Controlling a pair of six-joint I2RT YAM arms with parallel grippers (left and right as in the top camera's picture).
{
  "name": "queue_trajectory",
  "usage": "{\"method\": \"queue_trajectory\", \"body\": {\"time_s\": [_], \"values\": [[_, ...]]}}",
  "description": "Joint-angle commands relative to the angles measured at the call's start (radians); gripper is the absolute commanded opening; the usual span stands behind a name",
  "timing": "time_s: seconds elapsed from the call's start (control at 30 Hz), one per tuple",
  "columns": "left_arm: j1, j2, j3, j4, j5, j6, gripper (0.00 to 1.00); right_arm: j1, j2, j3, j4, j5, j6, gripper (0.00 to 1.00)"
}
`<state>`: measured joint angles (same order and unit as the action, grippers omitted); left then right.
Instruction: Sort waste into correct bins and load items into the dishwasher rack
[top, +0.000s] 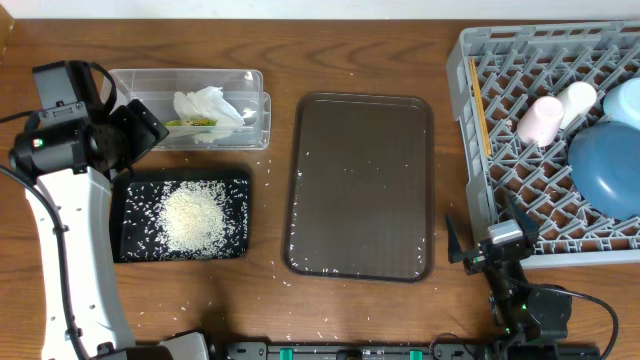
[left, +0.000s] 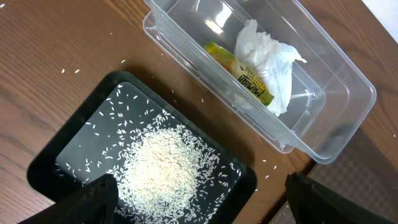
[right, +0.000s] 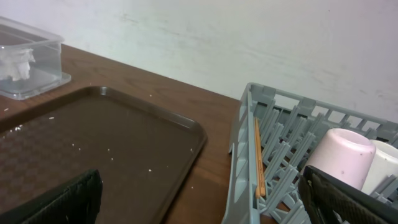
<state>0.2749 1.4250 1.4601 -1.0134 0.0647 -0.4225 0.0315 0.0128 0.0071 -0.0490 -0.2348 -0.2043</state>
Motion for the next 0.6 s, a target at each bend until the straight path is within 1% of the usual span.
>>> {"method": "queue_trajectory", "body": {"time_s": [0.0, 0.13, 0.2, 0.37, 0.47, 0.57], "values": [[0.003, -0.003, 0.012, -0.002, -0.005, -0.009, 0.89, -0.009, -0.007, -0.001, -0.007, 0.010, -0.014, 0.99], [0.003, -0.002, 0.012, -0.033, -0.008, 0.005, 0.89, -0.009, -0.007, -0.001, -0.007, 0.010, -0.014, 0.99], [0.000, 0.010, 0.008, -0.054, 0.020, 0.005, 0.89, -0.009, -0.007, -0.001, -0.007, 0.010, -0.014, 0.99], [-0.038, 0.011, -0.083, -0.050, 0.029, 0.010, 0.89, -0.009, -0.007, -0.001, -0.007, 0.010, -0.014, 0.99], [-0.063, 0.000, -0.173, 0.006, 0.029, 0.038, 0.89, -0.009, -0.007, -0.001, -0.007, 0.010, -0.014, 0.99], [-0.088, -0.034, -0.298, 0.110, 0.030, 0.100, 0.89, -0.009, -0.007, -0.001, -0.007, 0.010, -0.014, 0.99]]}}
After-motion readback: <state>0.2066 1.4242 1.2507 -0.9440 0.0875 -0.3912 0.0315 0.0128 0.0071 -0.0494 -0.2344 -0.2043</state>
